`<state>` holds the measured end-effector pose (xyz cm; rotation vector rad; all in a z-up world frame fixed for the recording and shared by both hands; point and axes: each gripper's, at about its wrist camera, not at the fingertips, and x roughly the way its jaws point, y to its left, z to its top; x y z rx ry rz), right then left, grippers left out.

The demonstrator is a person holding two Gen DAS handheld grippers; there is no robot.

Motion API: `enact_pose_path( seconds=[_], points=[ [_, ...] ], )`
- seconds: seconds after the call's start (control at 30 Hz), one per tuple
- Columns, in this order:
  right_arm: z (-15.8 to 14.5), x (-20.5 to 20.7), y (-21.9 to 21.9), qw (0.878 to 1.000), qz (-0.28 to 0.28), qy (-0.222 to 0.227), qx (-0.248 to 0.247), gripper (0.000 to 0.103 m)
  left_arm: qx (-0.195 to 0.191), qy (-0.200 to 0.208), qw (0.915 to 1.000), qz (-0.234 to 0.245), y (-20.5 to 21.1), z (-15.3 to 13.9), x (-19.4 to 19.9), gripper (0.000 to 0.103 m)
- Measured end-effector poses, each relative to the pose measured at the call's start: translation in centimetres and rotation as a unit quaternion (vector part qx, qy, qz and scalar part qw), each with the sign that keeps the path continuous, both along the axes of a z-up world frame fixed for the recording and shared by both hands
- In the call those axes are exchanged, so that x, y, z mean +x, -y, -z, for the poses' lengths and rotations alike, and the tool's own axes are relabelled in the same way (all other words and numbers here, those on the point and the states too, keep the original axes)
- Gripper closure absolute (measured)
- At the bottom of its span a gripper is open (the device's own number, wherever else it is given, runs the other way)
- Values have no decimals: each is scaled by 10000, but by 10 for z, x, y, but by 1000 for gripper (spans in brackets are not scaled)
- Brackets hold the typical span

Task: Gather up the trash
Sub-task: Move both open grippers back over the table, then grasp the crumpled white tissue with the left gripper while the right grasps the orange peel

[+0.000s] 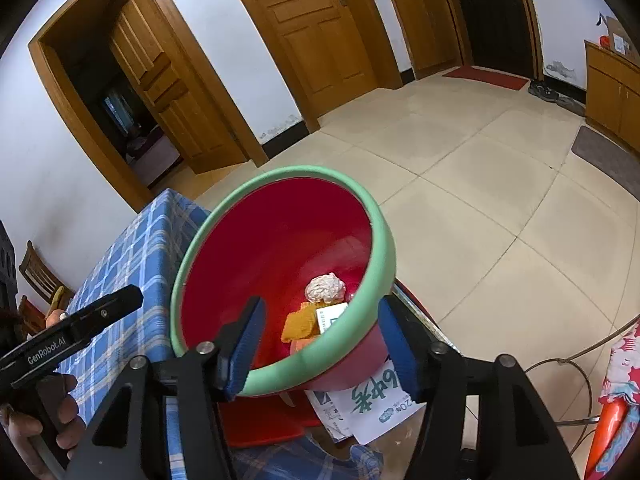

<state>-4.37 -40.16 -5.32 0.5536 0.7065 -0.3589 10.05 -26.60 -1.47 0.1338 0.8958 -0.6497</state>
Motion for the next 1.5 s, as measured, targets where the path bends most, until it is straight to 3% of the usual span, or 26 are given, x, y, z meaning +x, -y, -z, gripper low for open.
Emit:
enact_pose_path(
  seconds=[0.4, 0.73, 1.2, 1.5],
  points=[
    [-20, 10, -37, 9993, -315, 128, -149, 22, -43, 157, 9976, -666, -73, -14, 3, 24],
    [-35, 34, -83, 9968, -740, 176, -243, 17, -19, 311, 9908, -1319, -145, -23, 18, 24],
    [-50, 91, -158, 9892, -1408, 190, -348, 12, 160, 368, 9684, -2461, -255, -16, 68, 24],
    [-49, 124, -189, 9849, -1687, 125, -376, 12, 213, 158, 9530, -3018, -298, 5, 113, 24]
  ],
)
